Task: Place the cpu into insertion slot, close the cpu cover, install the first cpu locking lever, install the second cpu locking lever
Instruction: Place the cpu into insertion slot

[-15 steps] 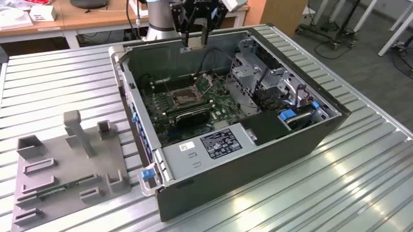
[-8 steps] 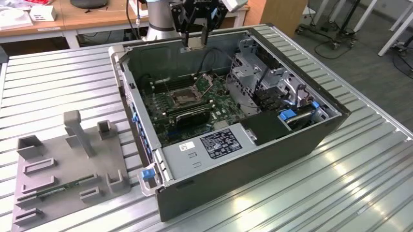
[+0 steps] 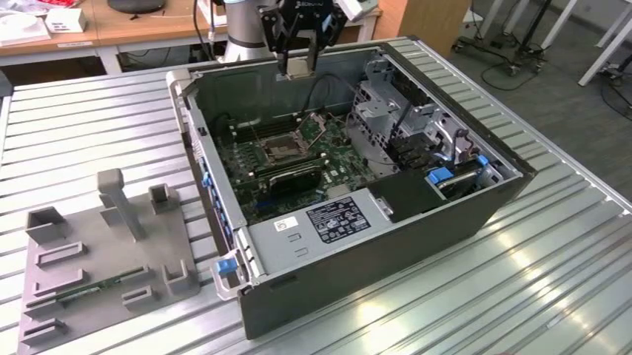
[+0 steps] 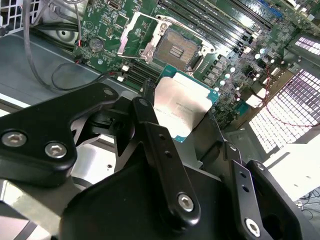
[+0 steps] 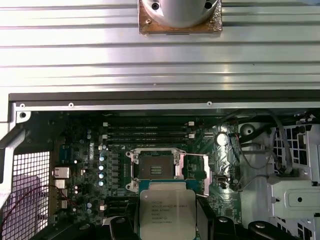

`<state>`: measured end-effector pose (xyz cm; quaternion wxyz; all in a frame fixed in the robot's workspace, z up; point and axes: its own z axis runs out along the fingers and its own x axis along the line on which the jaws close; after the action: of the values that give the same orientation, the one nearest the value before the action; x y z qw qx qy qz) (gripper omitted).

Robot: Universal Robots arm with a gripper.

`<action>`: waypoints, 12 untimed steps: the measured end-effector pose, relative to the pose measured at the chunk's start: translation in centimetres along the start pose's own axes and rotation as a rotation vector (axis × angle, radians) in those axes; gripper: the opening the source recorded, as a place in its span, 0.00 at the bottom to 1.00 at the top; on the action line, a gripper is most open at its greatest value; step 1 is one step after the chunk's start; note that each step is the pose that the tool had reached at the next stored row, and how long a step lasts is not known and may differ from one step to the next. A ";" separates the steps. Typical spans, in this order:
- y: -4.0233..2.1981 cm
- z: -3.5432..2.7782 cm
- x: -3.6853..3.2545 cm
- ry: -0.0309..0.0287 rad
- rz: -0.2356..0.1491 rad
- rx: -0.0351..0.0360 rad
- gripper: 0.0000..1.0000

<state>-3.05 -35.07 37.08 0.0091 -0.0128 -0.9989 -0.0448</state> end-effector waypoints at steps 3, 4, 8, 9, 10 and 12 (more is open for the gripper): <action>-0.03 0.26 0.25 0.0000 0.000 0.0001 0.54; -0.04 0.35 0.32 0.0000 0.000 0.0000 0.54; -0.06 0.58 0.45 0.0001 0.000 0.0002 0.54; -0.06 0.58 0.45 0.0001 0.000 0.0002 0.54; -0.06 0.60 0.45 0.0000 0.000 0.0000 0.54; -0.07 0.62 0.45 0.0000 0.000 0.0001 0.54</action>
<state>-3.51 -35.07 36.47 0.0091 -0.0128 -0.9989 -0.0448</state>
